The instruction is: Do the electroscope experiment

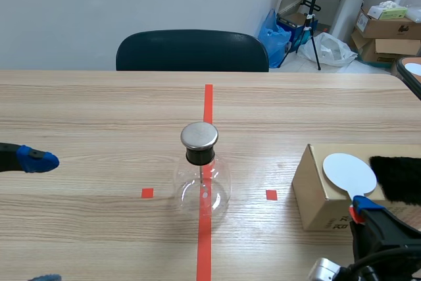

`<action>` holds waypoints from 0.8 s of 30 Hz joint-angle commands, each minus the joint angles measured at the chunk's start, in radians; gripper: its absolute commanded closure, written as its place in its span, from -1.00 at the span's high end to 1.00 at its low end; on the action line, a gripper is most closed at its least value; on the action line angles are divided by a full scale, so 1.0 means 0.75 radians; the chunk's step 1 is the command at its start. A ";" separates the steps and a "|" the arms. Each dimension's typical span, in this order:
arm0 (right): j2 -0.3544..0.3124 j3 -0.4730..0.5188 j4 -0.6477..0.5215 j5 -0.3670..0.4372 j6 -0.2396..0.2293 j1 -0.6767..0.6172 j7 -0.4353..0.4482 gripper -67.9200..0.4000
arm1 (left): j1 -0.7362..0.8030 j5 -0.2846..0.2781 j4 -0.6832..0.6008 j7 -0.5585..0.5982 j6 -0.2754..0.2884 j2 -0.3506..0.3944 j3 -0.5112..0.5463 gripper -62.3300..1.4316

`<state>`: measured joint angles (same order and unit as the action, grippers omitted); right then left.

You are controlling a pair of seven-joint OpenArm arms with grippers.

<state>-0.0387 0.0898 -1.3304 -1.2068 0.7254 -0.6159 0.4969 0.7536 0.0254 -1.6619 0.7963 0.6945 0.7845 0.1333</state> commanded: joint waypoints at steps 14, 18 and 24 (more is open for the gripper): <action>0.001 0.009 -0.007 0.008 0.077 -0.006 0.009 0.08 | 0.004 -0.014 -0.010 0.020 0.002 0.001 0.010 1.00; 0.000 0.009 -0.007 0.008 0.077 -0.006 0.009 0.57 | 0.004 -0.015 -0.010 0.021 0.002 0.001 0.010 1.00; 0.000 0.009 -0.007 0.006 0.077 -0.006 0.009 1.00 | 0.004 -0.015 -0.010 0.024 0.002 0.001 0.010 1.00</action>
<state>-0.0387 0.0895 -1.3304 -1.2072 0.7250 -0.6159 0.5003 0.7536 0.0254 -1.6619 0.7963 0.6945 0.7845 0.1333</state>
